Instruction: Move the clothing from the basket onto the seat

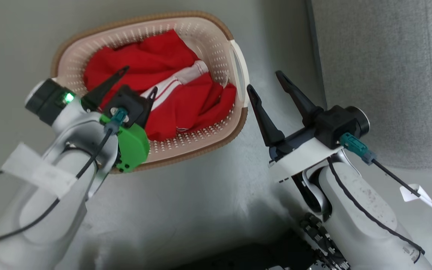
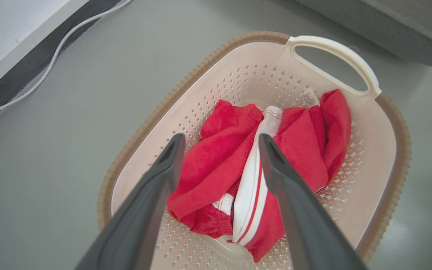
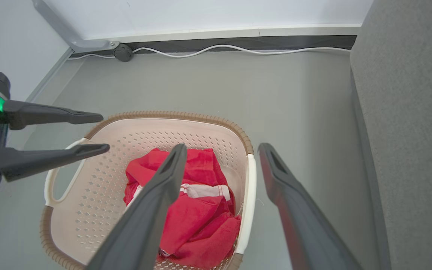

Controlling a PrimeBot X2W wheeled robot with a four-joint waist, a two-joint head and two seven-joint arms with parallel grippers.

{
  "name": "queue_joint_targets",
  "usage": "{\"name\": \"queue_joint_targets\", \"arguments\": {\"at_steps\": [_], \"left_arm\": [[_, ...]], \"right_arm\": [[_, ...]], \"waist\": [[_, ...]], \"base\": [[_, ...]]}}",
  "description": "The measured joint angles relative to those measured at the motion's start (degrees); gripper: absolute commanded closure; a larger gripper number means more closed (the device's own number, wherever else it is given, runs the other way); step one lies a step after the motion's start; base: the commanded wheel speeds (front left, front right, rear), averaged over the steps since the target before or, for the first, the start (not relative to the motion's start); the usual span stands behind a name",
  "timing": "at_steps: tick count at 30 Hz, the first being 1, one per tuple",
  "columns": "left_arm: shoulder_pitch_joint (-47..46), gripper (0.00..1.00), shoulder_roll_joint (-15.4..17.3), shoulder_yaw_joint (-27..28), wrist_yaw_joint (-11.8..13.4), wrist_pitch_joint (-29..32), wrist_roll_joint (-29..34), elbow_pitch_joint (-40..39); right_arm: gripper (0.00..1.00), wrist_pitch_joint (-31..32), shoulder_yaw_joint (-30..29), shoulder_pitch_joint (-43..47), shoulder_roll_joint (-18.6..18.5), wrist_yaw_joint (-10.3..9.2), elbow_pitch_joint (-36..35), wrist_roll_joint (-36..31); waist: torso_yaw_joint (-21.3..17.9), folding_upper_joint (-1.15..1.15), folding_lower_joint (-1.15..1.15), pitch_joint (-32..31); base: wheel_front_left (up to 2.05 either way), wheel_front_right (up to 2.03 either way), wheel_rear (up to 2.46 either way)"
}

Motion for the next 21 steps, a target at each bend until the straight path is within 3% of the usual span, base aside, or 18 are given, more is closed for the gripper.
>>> {"name": "queue_joint_targets", "arguments": {"at_steps": [7,21], "left_arm": [[-8.3,0.0,1.3,-3.7,0.0,7.4,0.0,2.6],[-9.9,0.0,1.6,-3.5,0.0,15.0,-5.6,9.4]], "right_arm": [[0.0,0.0,0.3,-2.0,0.3,0.09,-0.9,0.2],[0.0,0.0,1.0,-2.0,0.5,-0.1,-1.5,2.7]], "waist": [[-2.3,0.0,0.0,5.8],[-6.6,0.0,0.0,7.9]], "base": [[0.0,0.0,0.0],[0.0,0.0,0.0]]}}
